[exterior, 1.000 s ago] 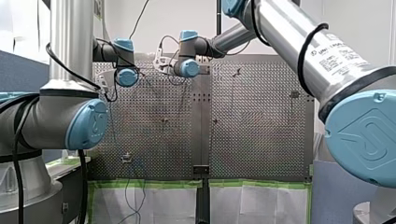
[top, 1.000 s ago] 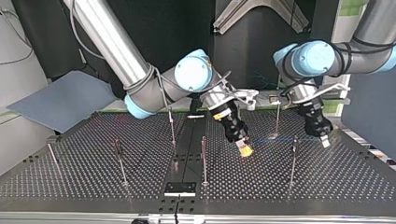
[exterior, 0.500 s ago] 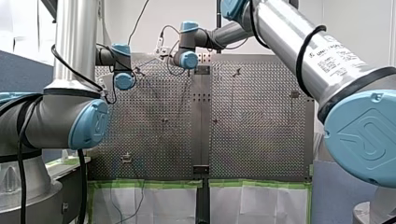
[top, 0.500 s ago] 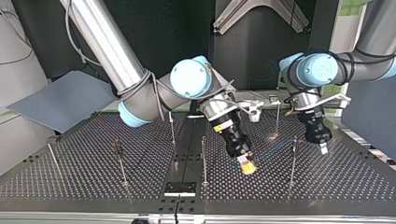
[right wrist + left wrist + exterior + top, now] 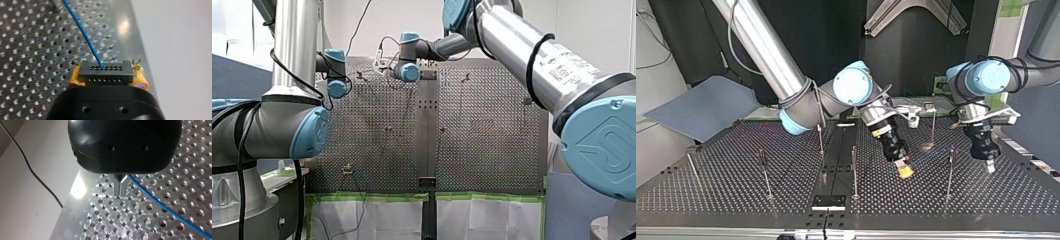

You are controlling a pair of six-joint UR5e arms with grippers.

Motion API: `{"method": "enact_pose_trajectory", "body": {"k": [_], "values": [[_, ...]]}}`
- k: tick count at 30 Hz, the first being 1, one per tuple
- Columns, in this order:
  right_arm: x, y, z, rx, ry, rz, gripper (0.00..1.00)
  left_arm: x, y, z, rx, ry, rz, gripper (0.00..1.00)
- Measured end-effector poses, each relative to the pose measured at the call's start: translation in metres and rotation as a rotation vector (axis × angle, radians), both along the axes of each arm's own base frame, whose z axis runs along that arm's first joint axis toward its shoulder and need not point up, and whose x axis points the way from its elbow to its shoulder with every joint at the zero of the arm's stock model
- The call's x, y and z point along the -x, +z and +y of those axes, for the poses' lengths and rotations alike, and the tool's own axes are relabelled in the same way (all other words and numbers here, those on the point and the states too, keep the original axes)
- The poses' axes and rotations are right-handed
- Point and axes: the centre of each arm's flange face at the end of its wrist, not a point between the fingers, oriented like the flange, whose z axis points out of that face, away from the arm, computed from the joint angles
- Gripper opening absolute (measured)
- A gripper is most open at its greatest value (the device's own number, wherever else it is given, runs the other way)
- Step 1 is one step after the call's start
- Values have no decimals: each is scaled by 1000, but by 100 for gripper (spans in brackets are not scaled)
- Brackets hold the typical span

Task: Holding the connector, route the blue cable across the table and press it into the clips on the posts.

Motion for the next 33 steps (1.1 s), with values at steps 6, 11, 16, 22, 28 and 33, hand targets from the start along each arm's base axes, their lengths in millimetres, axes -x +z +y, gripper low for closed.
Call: {"method": "enact_pose_trajectory", "body": {"k": [6, 11, 16, 22, 28, 33], "values": [[4, -8, -7, -17, -31, 5, 0, -12, -10, -3, 6, -54, 10, 0], [6, -9, -11, -23, -49, 3, 0, -23, -28, 1, 11, -88, 24, 0], [7, -10, -12, -27, -60, 2, 0, -25, -35, 5, 22, -83, 36, 0], [8, -10, -13, -31, -65, 4, 0, -25, -36, 7, 32, -85, 40, 0], [8, -10, -12, -31, -65, 5, 0, -24, -38, 6, 44, -85, 55, 0], [7, -12, -10, -36, -64, 9, 0, -18, -41, 4, 61, -66, 88, 7]]}}
